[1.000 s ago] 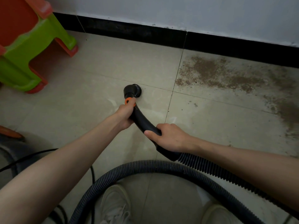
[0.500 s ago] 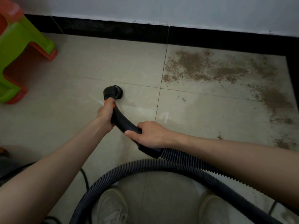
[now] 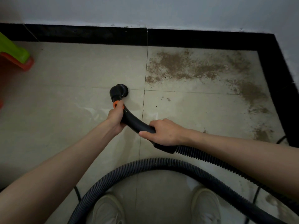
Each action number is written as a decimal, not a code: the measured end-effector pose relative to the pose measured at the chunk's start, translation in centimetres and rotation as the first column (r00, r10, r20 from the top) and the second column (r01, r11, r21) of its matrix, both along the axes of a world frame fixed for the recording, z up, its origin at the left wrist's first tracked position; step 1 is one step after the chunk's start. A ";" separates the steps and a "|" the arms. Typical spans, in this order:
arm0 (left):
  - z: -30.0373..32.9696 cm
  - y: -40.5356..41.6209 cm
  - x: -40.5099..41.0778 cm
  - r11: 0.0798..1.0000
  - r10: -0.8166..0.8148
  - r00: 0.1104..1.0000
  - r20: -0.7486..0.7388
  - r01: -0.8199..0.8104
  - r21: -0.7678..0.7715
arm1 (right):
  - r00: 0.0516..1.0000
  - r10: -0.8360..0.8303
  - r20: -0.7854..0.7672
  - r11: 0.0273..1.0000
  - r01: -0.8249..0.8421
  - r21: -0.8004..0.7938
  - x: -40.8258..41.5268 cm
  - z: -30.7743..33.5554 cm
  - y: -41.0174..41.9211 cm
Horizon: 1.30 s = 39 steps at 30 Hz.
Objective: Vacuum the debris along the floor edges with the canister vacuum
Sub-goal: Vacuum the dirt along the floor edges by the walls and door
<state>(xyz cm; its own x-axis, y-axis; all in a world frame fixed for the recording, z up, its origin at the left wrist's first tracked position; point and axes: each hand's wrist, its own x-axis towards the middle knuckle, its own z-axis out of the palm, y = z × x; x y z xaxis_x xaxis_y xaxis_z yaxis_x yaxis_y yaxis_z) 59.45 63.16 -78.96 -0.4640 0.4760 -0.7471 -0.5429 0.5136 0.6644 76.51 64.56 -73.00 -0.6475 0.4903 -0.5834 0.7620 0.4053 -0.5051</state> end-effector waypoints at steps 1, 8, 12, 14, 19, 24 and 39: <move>-0.1 0.3 0.3 1.000 -0.005 1.000 0.000 0.005 -0.003 | 1.000 -0.007 0.009 1.000 0.007 0.007 0.3 0.1 0.1; -0.4 2.5 1.8 0.998 -0.061 0.998 0.031 0.061 -0.008 | 0.992 -0.099 0.072 0.988 0.090 0.127 2.2 1.1 0.3; -0.3 3.6 2.9 0.996 -0.088 0.996 0.027 0.089 -0.005 | 0.990 -0.124 0.064 0.959 0.103 0.264 3.7 0.7 -0.1; -0.3 4.1 3.5 0.993 -0.116 0.993 0.028 0.116 -0.005 | 0.991 -0.124 0.055 0.949 0.102 0.297 4.2 0.3 -0.2; -0.7 5.4 4.1 0.990 -0.138 0.990 0.017 0.138 -0.015 | 0.988 -0.148 0.032 0.946 0.132 0.296 5.0 -0.5 0.8; -0.9 7.5 4.5 0.987 -0.158 0.987 -0.036 0.158 -0.019 | 0.973 -0.231 -0.022 0.948 0.230 0.218 5.4 -1.3 2.1; 0.1 15.3 4.0 0.972 -0.234 0.959 -0.158 0.230 -0.047 | 0.909 -0.385 -0.160 0.904 0.406 0.132 4.2 -3.5 8.9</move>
